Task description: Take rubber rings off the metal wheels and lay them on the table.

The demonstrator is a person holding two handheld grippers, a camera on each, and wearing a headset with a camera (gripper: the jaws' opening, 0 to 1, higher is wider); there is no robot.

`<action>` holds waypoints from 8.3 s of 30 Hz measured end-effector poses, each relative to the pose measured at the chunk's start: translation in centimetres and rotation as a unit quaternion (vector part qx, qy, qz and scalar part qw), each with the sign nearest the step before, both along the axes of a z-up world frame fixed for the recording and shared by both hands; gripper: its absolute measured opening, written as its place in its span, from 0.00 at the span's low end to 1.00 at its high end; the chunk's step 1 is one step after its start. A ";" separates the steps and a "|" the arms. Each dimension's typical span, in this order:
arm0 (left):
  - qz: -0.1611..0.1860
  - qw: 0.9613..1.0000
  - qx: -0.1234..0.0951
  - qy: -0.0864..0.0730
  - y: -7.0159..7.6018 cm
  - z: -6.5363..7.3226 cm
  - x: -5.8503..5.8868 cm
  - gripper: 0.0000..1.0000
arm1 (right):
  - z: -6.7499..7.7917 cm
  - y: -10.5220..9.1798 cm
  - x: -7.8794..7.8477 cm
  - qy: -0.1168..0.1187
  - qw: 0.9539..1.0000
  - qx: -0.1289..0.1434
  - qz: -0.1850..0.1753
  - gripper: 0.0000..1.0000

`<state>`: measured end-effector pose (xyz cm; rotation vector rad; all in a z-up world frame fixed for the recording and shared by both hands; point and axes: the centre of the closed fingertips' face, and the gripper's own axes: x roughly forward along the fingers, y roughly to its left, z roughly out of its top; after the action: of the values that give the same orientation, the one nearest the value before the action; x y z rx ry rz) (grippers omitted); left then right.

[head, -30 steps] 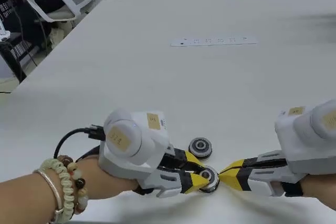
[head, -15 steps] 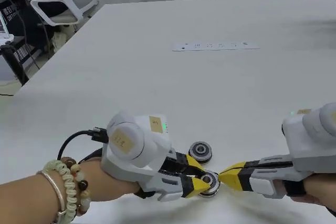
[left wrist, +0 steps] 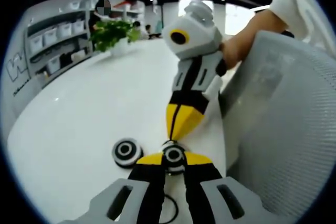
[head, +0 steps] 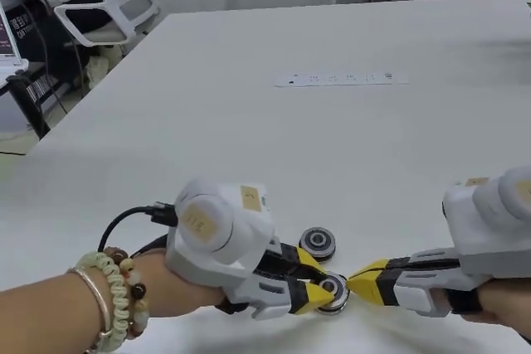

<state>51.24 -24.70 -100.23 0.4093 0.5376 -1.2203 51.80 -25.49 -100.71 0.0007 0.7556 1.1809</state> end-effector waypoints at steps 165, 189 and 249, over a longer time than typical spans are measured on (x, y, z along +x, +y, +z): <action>0.224 0.970 -0.090 -0.022 14.1 8.7 -3.5 0.78 | 3.4 7.6 0.4 0.091 0.995 -0.025 -0.006 0.00; 0.230 0.969 -0.086 -0.016 14.3 8.3 -3.6 0.76 | 0.1 5.8 1.1 0.050 0.993 -0.111 -0.002 0.05; 0.081 0.987 -0.091 -0.107 4.2 13.2 6.3 0.62 | 1.2 -0.1 6.9 -0.089 0.994 -0.054 -0.018 0.20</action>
<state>57.54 -20.49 -87.00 0.3301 0.2659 -1.0443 58.75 -25.61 -99.46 -0.1772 0.6584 1.0891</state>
